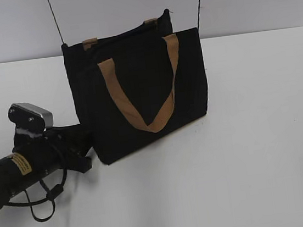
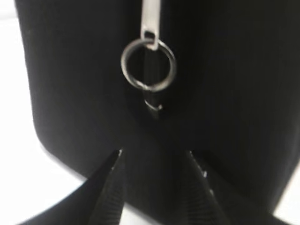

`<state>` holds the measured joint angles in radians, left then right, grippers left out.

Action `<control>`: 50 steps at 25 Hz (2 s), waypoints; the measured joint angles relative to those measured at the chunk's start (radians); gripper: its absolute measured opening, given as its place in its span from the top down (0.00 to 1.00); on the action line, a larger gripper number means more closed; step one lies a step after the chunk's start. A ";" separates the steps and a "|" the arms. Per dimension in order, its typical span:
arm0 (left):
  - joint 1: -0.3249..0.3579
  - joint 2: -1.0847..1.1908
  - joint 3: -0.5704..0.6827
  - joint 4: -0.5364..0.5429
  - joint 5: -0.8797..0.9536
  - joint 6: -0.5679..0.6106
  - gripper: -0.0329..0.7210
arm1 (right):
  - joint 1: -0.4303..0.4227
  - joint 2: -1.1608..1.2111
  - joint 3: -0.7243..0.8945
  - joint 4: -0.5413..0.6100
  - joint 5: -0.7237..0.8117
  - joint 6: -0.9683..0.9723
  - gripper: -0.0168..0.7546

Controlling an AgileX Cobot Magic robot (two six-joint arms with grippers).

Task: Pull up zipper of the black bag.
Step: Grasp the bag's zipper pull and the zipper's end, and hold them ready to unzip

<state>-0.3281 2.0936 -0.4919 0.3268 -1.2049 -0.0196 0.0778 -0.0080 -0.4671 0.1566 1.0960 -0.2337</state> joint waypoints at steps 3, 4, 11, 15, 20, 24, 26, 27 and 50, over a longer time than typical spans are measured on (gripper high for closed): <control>0.000 0.000 -0.014 0.001 -0.003 -0.064 0.54 | 0.000 0.000 0.000 0.000 0.000 0.000 0.46; 0.000 0.000 -0.014 0.001 -0.004 -0.076 0.53 | 0.000 0.000 0.000 0.000 0.000 0.000 0.46; 0.000 0.000 -0.017 0.002 -0.004 -0.096 0.51 | 0.000 0.000 0.000 0.000 0.000 0.000 0.46; 0.000 0.007 -0.052 0.003 -0.005 -0.097 0.51 | 0.000 0.000 0.000 0.000 0.000 0.000 0.46; 0.000 0.026 -0.091 0.001 -0.008 -0.097 0.51 | 0.000 0.000 0.000 0.000 0.000 0.000 0.46; 0.000 0.033 -0.094 0.000 -0.008 -0.102 0.52 | 0.000 0.000 0.000 0.000 0.000 0.000 0.46; 0.000 0.037 -0.094 -0.001 -0.008 -0.104 0.57 | 0.000 0.000 0.000 0.000 0.000 0.000 0.46; 0.000 0.038 -0.094 -0.002 -0.008 -0.104 0.60 | 0.000 0.000 0.000 0.000 0.000 0.000 0.46; -0.001 0.039 -0.094 -0.031 -0.008 -0.153 0.69 | 0.000 0.000 0.000 0.000 0.000 0.000 0.46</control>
<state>-0.3289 2.1322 -0.5863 0.2963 -1.2126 -0.1729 0.0778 -0.0080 -0.4671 0.1566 1.0960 -0.2337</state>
